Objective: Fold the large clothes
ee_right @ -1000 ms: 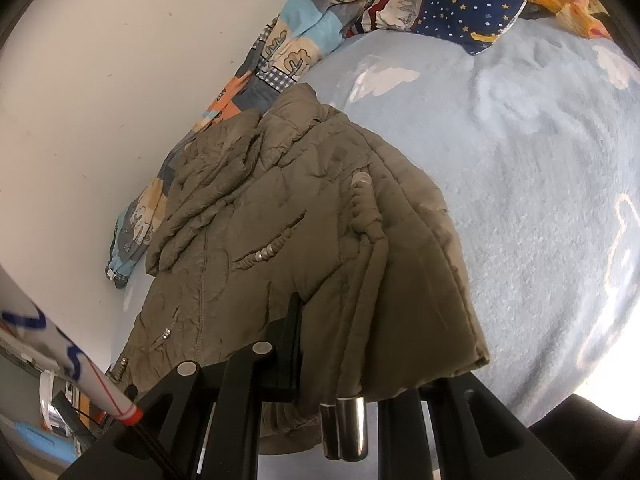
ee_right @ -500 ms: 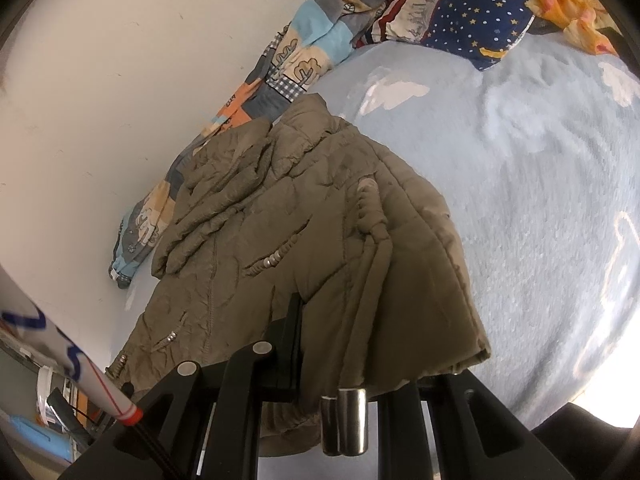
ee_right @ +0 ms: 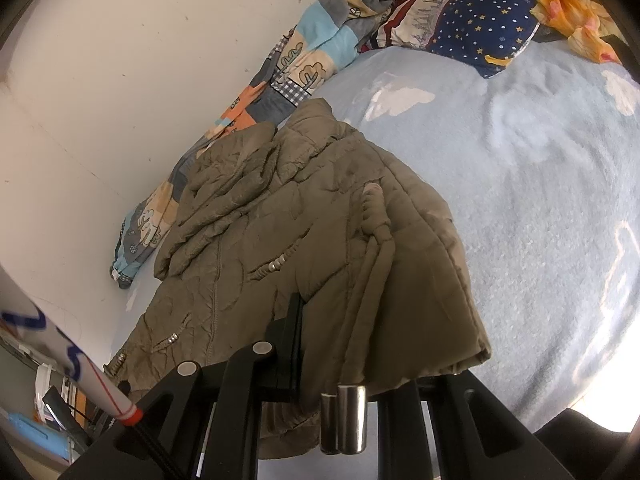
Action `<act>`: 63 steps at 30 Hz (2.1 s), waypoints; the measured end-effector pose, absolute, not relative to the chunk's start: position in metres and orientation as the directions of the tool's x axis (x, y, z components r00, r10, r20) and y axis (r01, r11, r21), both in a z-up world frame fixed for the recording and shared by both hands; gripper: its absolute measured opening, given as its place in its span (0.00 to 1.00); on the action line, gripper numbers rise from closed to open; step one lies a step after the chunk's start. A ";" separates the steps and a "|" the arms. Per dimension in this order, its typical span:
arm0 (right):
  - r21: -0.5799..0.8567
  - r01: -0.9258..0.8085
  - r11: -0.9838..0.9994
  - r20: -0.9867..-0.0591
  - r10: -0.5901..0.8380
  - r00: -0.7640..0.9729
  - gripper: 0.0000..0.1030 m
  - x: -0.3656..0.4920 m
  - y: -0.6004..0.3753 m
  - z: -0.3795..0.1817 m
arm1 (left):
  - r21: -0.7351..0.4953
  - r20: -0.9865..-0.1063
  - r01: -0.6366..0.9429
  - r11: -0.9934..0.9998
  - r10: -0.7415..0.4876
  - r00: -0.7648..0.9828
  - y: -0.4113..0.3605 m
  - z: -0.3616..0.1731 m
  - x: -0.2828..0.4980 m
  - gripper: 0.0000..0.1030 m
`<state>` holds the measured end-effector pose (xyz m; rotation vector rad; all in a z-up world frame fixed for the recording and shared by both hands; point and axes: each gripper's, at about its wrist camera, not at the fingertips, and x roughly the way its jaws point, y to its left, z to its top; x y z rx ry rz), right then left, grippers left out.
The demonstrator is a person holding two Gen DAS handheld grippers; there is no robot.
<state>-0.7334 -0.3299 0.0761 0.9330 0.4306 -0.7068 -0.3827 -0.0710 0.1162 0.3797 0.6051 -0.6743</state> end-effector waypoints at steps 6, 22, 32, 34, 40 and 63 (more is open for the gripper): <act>0.577 0.706 0.410 -0.608 -0.362 0.707 0.16 -0.729 -0.330 0.081 | 0.138 -0.627 0.676 0.724 -0.464 0.625 -0.071 0.118 -0.383 0.23; 0.578 0.660 0.480 -0.536 -0.386 0.751 0.16 -0.717 -0.342 0.124 | 0.113 -0.577 0.670 0.734 -0.500 0.645 -0.070 0.153 -0.368 0.23; 0.582 0.638 0.504 -0.506 -0.390 0.769 0.16 -0.712 -0.357 0.142 | 0.105 -0.541 0.667 0.737 -0.521 0.660 -0.082 0.176 -0.362 0.23; 0.582 0.633 0.510 -0.497 -0.394 0.774 0.16 -0.709 -0.360 0.147 | 0.101 -0.532 0.667 0.738 -0.527 0.663 -0.085 0.182 -0.360 0.23; 0.600 0.612 0.516 -0.456 -0.408 0.791 0.16 -0.699 -0.377 0.166 | 0.089 -0.493 0.662 0.744 -0.544 0.679 -0.100 0.206 -0.345 0.23; 0.656 0.587 0.474 -0.367 -0.479 0.798 0.16 -0.576 -0.518 0.211 | 0.039 -0.398 0.614 0.789 -0.551 0.734 -0.255 0.251 -0.200 0.36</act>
